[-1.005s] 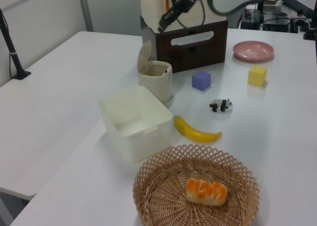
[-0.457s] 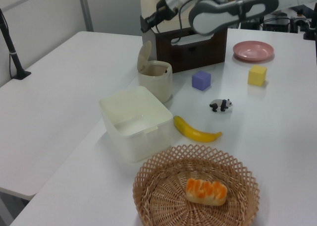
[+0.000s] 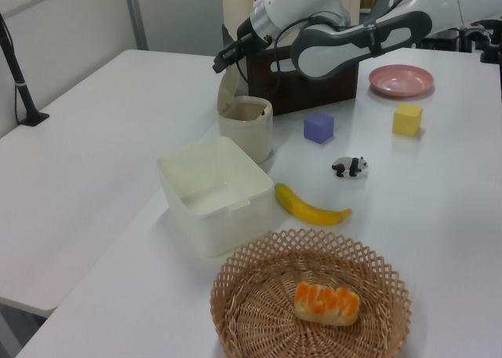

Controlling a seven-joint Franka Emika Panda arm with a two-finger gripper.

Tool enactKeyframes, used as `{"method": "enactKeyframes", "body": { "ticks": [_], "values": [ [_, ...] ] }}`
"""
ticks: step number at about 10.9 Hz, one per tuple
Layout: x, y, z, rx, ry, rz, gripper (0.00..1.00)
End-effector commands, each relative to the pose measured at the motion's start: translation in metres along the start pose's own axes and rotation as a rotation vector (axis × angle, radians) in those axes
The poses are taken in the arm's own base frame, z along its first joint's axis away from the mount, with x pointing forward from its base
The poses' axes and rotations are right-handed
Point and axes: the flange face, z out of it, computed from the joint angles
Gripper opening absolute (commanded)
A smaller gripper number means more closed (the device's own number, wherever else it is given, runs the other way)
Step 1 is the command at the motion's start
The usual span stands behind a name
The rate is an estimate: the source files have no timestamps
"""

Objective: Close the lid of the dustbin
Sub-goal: 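Push the raised lid down onto the dustbin with the gripper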

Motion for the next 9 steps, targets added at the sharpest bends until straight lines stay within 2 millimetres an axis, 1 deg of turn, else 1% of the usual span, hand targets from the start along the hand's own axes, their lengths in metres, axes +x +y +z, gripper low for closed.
{"method": "enactKeyframes", "body": {
  "ticks": [1,3,5,7,9],
  "values": [
    [-0.006,0.009,-0.019,-0.023,-0.03,0.017,0.11],
    [-0.029,0.018,-0.015,-0.048,-0.119,0.016,0.1],
    [-0.047,0.027,-0.016,-0.058,-0.167,-0.004,0.09],
    [-0.057,0.031,-0.017,-0.064,-0.195,-0.008,0.08],
    [-0.071,0.03,-0.009,-0.067,-0.223,-0.018,0.08]
  ]
}}
